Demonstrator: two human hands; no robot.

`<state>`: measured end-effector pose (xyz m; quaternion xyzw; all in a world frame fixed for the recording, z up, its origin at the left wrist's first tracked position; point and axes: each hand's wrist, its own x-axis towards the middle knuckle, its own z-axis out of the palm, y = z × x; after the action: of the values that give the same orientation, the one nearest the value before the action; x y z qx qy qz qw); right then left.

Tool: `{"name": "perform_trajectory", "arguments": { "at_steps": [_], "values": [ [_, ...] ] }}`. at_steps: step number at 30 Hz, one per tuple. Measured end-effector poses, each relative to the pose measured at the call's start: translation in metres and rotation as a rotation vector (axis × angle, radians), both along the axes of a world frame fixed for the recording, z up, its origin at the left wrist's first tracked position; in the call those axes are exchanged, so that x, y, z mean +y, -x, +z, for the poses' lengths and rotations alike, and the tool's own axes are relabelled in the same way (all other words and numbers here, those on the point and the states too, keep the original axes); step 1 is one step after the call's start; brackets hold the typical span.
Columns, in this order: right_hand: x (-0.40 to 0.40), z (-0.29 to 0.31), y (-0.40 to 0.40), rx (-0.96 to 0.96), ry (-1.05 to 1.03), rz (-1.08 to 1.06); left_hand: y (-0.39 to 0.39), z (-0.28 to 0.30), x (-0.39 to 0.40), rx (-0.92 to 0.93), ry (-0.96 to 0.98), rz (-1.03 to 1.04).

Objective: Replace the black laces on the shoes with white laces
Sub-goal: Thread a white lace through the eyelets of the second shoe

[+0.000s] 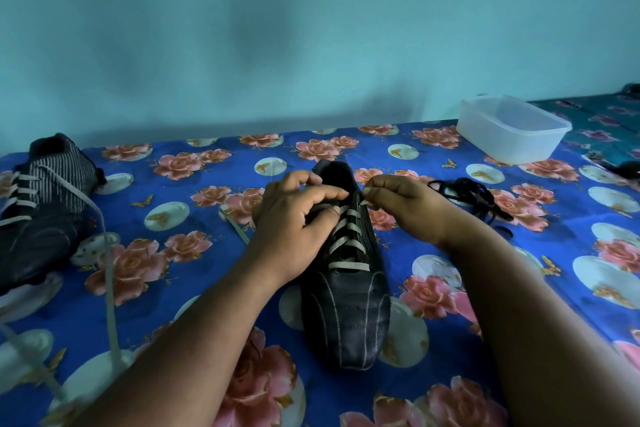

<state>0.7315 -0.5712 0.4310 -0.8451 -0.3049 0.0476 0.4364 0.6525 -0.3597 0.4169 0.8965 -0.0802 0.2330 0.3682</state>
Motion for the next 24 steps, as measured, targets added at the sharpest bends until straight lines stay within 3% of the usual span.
{"name": "perform_trajectory", "arguments": {
  "at_steps": [3, 5, 10, 14, 24],
  "values": [
    [0.0, 0.001, 0.0, -0.003, 0.002, -0.006, 0.002, 0.001, -0.001, 0.011, -0.186, -0.01],
    [-0.002, 0.001, -0.002, 0.041, -0.048, -0.023, 0.0, -0.001, 0.004, 0.071, -0.183, -0.032],
    [-0.006, 0.0, -0.004, 0.067, -0.089, -0.083, 0.001, -0.006, 0.017, 0.247, 0.129, -0.164],
    [-0.006, 0.004, 0.002, 0.056, -0.139, 0.051, 0.004, -0.001, 0.027, 0.338, 0.285, -0.14],
    [-0.007, 0.006, 0.003, 0.054, -0.132, 0.043, -0.004, -0.004, 0.037, 0.104, 0.054, -0.149]
  ]
}}
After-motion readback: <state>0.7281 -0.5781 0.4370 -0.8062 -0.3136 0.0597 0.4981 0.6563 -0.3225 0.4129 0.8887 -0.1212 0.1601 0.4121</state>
